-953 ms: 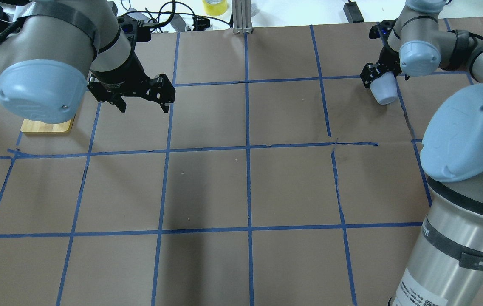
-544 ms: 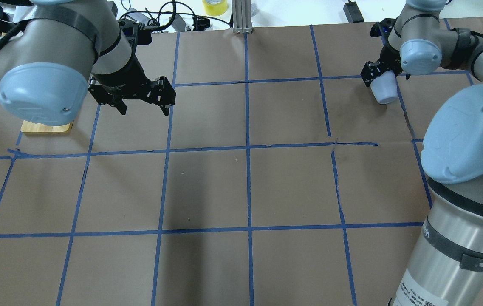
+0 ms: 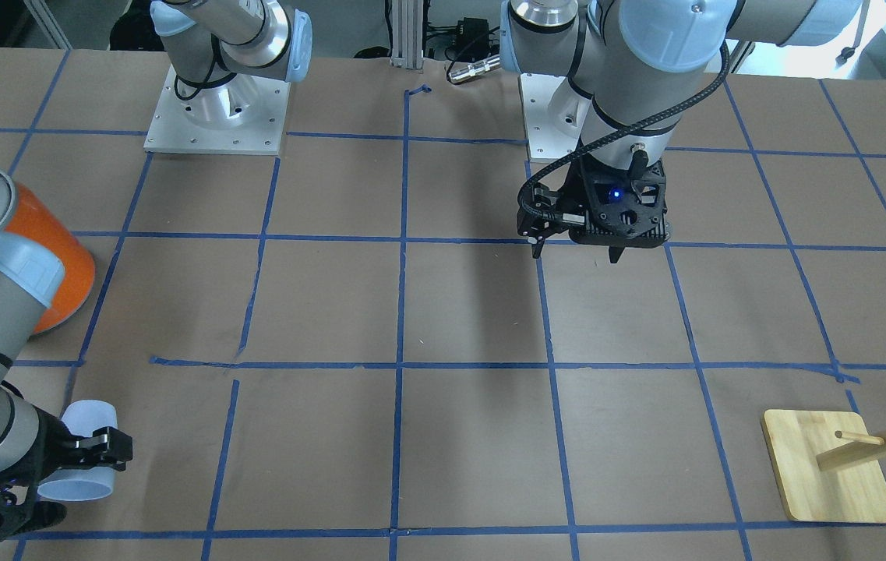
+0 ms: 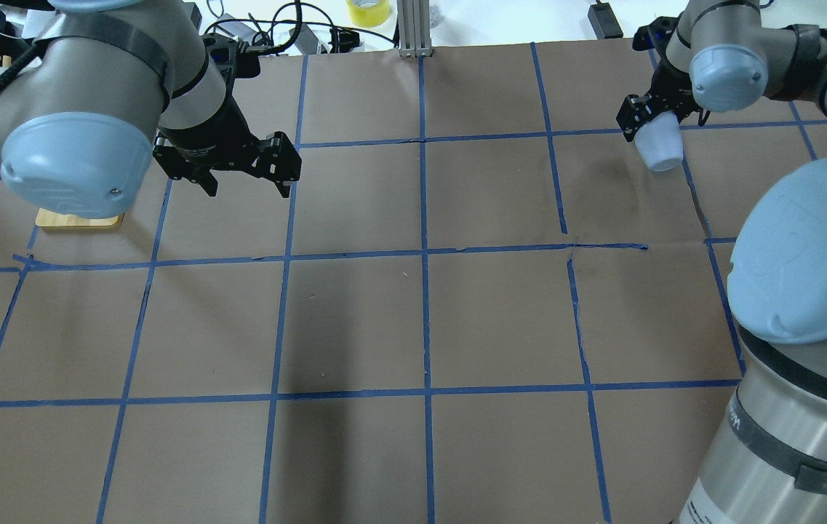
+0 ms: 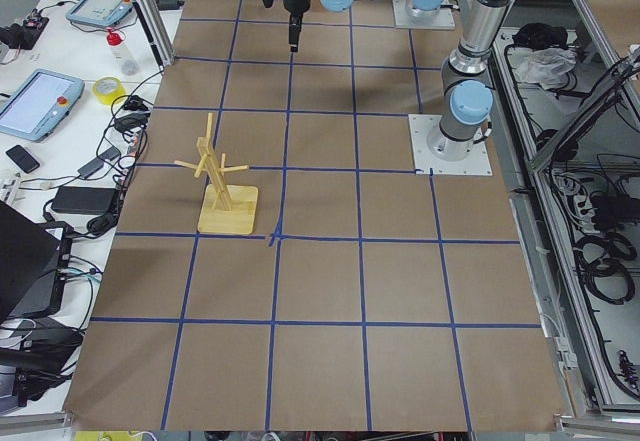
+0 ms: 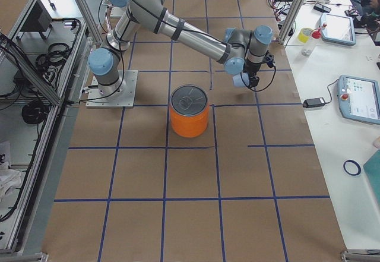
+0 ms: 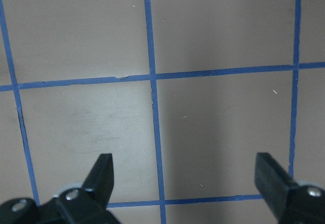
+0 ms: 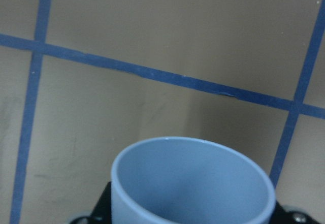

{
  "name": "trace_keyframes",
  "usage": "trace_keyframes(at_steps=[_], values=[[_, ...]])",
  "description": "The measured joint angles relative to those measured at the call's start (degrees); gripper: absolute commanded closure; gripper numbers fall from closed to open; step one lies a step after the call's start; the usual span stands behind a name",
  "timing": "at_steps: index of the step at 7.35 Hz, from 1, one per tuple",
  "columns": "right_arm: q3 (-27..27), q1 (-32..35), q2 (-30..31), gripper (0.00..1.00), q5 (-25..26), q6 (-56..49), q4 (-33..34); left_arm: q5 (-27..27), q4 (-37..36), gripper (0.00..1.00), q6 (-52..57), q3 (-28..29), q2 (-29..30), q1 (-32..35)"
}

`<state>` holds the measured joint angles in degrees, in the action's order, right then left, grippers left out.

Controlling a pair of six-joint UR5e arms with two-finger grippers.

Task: Flip cup
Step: 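Lift the cup with the right gripper and carry it toward the left arm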

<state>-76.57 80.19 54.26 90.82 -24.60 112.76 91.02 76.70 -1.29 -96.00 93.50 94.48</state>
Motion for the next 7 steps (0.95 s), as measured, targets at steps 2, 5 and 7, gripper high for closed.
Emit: trace_keyframes(at_steps=[2, 5, 7], values=[[-0.03, 4.69, 1.84, 1.0, 0.41, 0.69, -3.18, 0.03, -0.15, 0.0, 0.16, 0.14, -0.11, -0.08], [-0.2, 14.92, 4.47, 1.0, 1.41, -2.15, -7.38, 0.09, -0.21, 0.0, 0.33, 0.16, -0.22, -0.16], [-0.32, 19.7, 5.2, 1.0, 3.31, -3.87, -6.26, 0.12, -0.16, 0.0, 0.35, 0.0, -0.3, -0.18]])
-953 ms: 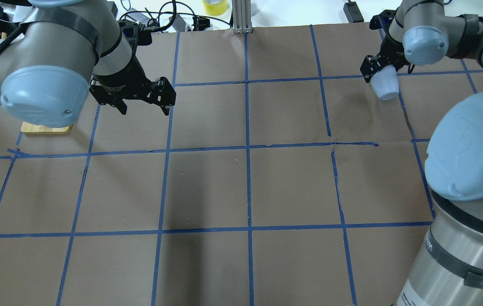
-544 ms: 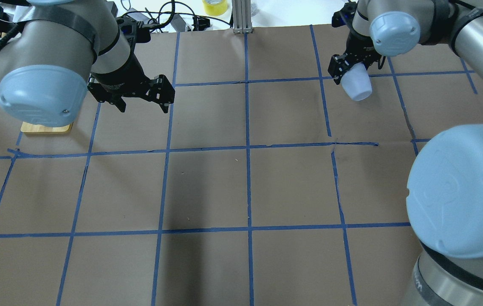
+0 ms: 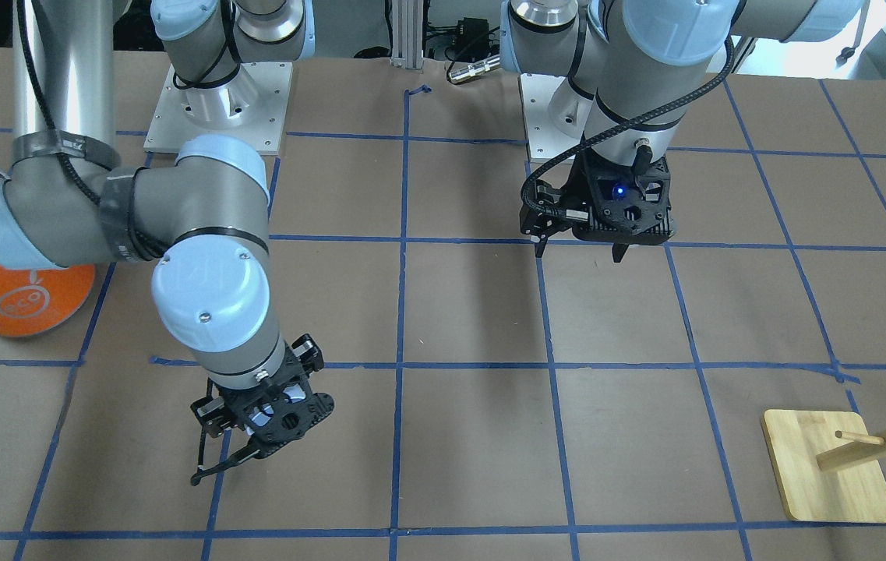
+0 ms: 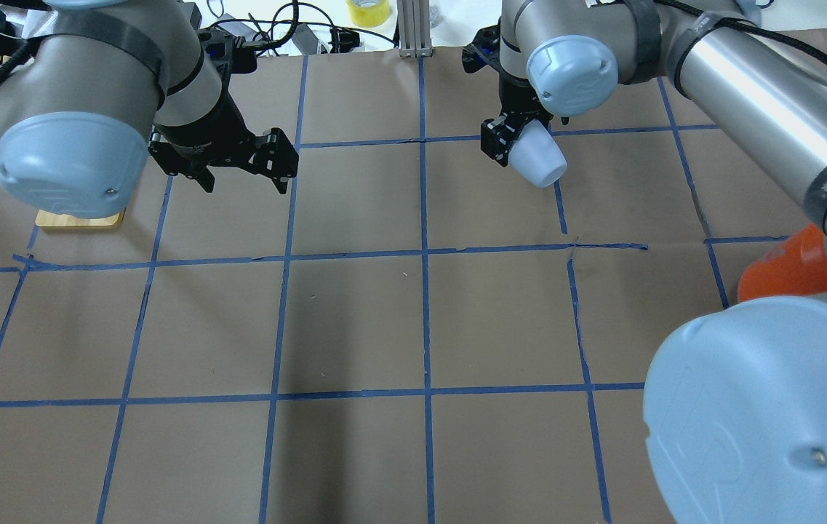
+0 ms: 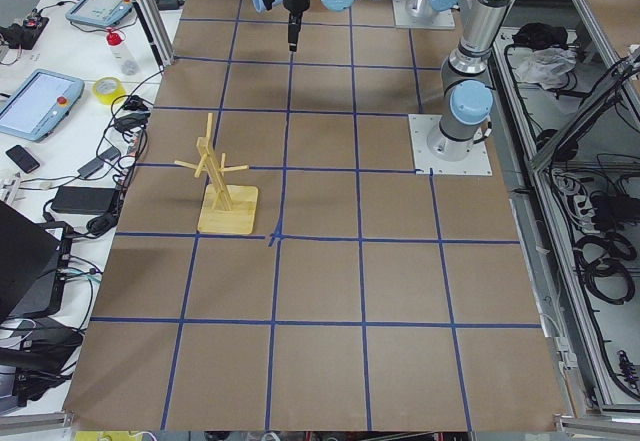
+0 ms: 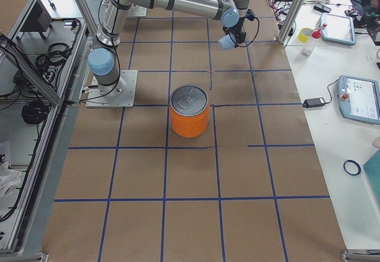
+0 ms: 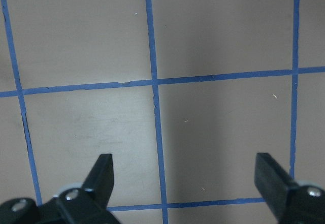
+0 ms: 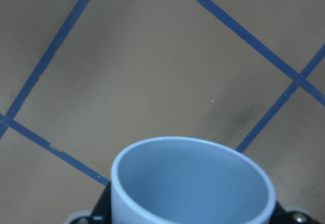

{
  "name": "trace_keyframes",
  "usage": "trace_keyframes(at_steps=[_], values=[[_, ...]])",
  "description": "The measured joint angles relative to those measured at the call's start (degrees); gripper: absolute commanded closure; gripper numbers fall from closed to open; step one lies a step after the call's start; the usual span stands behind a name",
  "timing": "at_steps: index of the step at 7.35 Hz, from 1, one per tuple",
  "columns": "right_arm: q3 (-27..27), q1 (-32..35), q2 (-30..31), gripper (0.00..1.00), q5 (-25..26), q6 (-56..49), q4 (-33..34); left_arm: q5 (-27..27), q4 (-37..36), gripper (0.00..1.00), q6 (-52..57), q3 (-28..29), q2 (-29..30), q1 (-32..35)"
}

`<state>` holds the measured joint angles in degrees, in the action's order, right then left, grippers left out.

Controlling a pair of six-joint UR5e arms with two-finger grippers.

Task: Flip cup
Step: 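Lift the cup with the right gripper and carry it toward the left arm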

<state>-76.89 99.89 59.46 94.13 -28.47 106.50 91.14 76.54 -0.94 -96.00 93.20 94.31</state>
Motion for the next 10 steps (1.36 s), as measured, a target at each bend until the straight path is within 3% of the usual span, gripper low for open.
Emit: trace_keyframes(at_steps=[4, 8, 10], values=[[-1.47, 7.07, 0.2, 1.0, 0.3, -5.69, 3.3, 0.16, 0.17, 0.0, 0.11, -0.22, -0.25, 0.0], [-1.64, 9.6, 0.04, 1.0, -1.9, -25.75, 6.76, 0.1, 0.19, 0.0, 0.12, -0.24, -0.21, 0.0], [-1.95, 10.29, -0.36, 1.0, -6.21, -34.59, 7.0, 0.96, 0.25, 0.0, 1.6, -0.17, -0.51, -0.32]])
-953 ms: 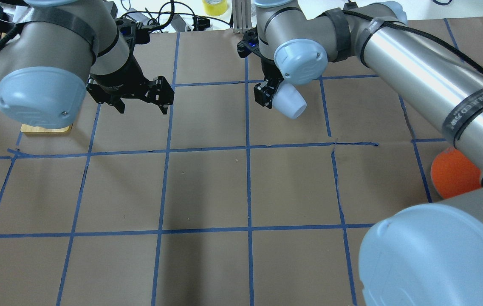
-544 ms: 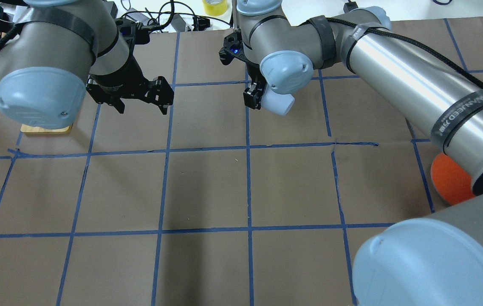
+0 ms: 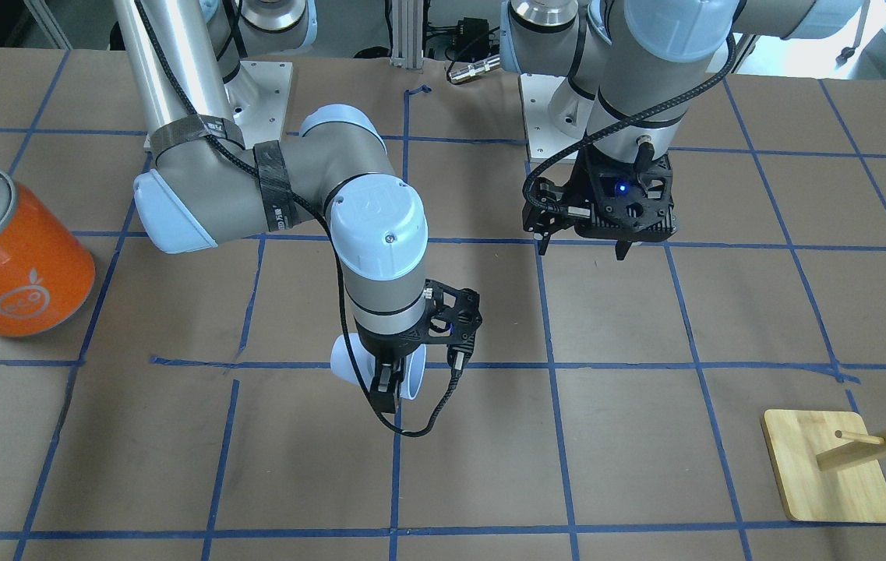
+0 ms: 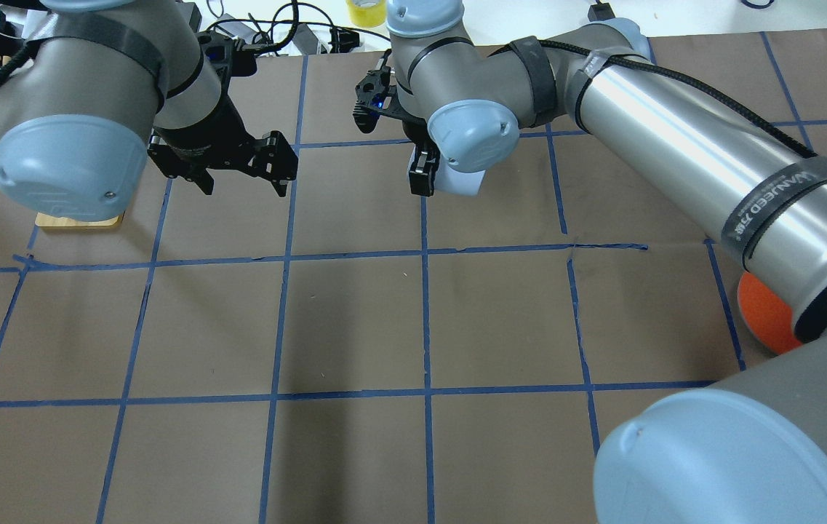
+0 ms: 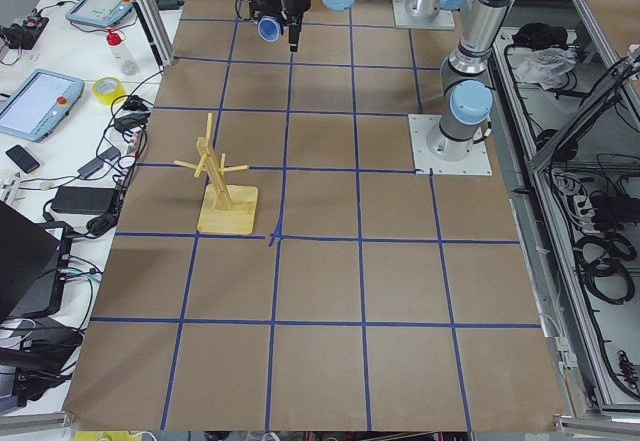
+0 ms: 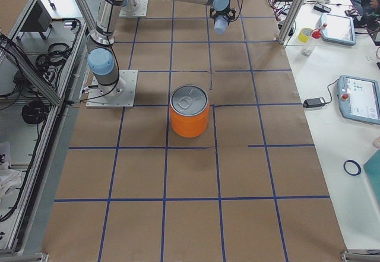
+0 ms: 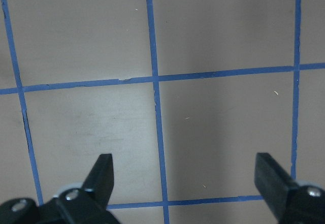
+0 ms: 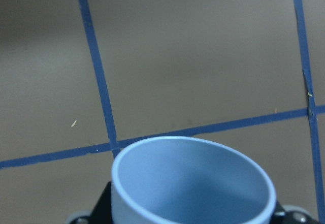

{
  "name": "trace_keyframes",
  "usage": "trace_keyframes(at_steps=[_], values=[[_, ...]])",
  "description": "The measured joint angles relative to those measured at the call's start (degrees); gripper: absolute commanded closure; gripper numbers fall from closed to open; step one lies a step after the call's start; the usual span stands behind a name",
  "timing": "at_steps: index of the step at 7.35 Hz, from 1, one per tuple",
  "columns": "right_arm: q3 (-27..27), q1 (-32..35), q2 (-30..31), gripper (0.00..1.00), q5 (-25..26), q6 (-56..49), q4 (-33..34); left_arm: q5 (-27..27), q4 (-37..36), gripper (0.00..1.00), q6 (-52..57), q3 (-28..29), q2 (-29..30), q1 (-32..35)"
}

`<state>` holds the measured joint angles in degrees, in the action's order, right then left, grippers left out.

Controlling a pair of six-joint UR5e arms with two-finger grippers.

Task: Flip cup
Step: 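Lift the cup with the right gripper and carry it toward the left arm, then lower the held cup to the table with the right gripper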

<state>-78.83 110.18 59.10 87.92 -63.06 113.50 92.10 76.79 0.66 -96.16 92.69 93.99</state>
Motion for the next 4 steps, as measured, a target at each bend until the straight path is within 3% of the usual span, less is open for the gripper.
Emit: trace_keyframes(at_steps=[4], values=[[-0.18, 3.73, -3.52, 1.0, -2.04, -1.77, 2.75, 1.48, 1.54, 0.0, 2.64, -0.63, -1.56, -1.04]])
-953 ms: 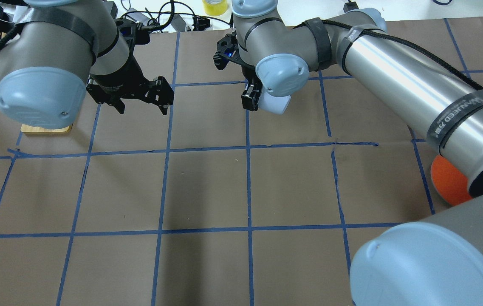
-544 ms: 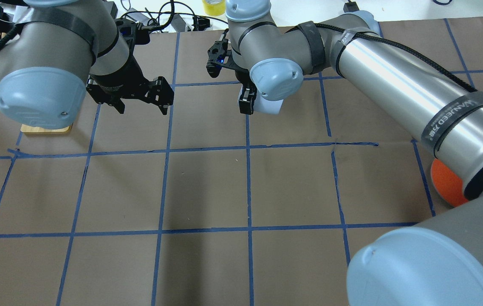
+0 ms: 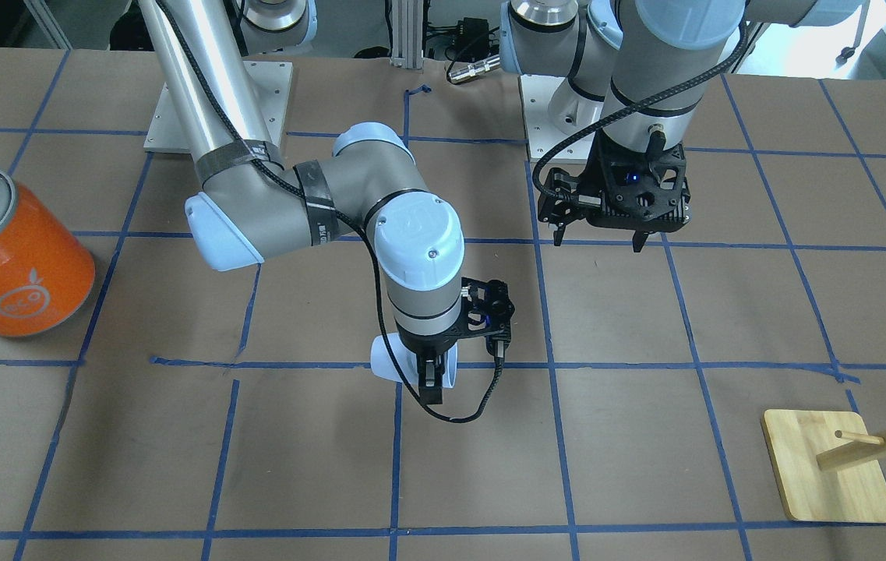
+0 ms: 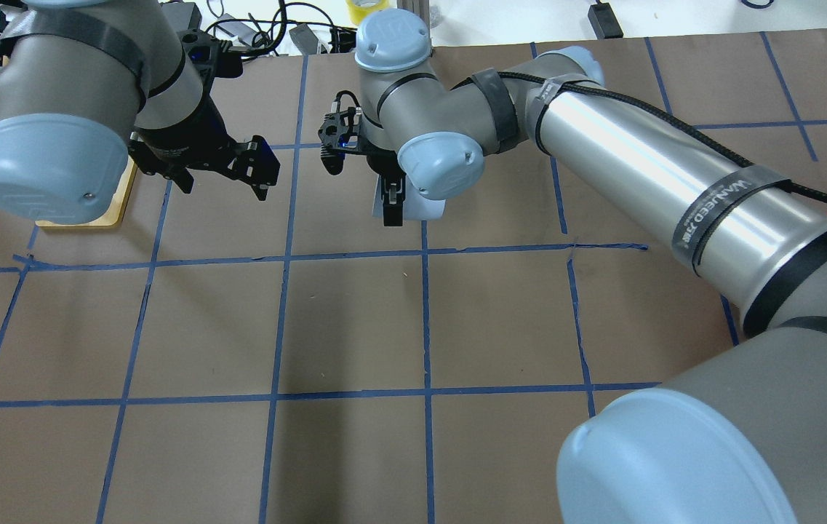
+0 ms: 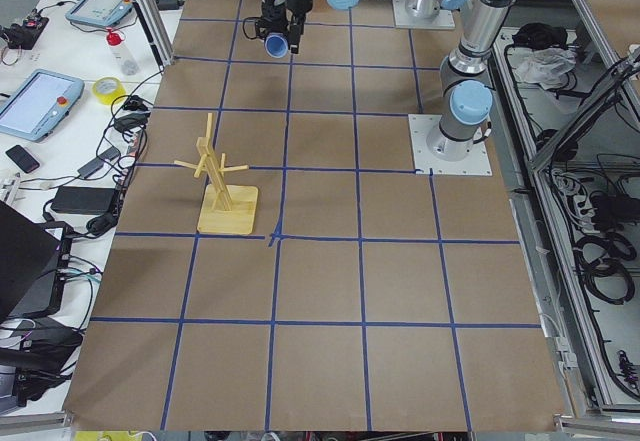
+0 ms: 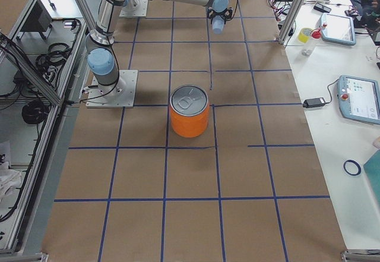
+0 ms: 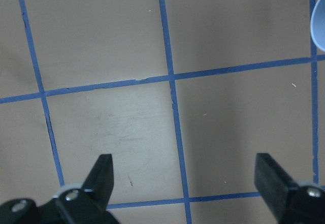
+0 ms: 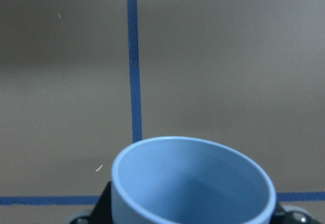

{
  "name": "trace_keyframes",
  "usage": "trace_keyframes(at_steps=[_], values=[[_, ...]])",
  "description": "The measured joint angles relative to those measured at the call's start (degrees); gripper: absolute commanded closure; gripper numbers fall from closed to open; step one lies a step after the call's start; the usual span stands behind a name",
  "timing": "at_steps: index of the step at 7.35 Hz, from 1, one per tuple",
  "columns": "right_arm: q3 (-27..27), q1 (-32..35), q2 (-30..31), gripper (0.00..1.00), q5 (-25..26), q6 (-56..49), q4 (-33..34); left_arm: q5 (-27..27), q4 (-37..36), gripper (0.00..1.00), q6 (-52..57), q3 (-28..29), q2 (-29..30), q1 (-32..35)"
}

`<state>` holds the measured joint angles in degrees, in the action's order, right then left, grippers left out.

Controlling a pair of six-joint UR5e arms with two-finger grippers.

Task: Flip cup
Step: 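Lower the held cup to the table with the right gripper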

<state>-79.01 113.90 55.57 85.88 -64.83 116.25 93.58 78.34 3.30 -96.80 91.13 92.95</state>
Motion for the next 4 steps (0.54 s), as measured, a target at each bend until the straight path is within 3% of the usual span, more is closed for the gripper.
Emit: trace_keyframes(at_steps=[4], values=[[0.11, 1.93, -3.84, 1.0, 0.66, 2.1, 3.26, 0.09, 0.47, 0.0, 0.95, -0.48, -0.91, -0.72]])
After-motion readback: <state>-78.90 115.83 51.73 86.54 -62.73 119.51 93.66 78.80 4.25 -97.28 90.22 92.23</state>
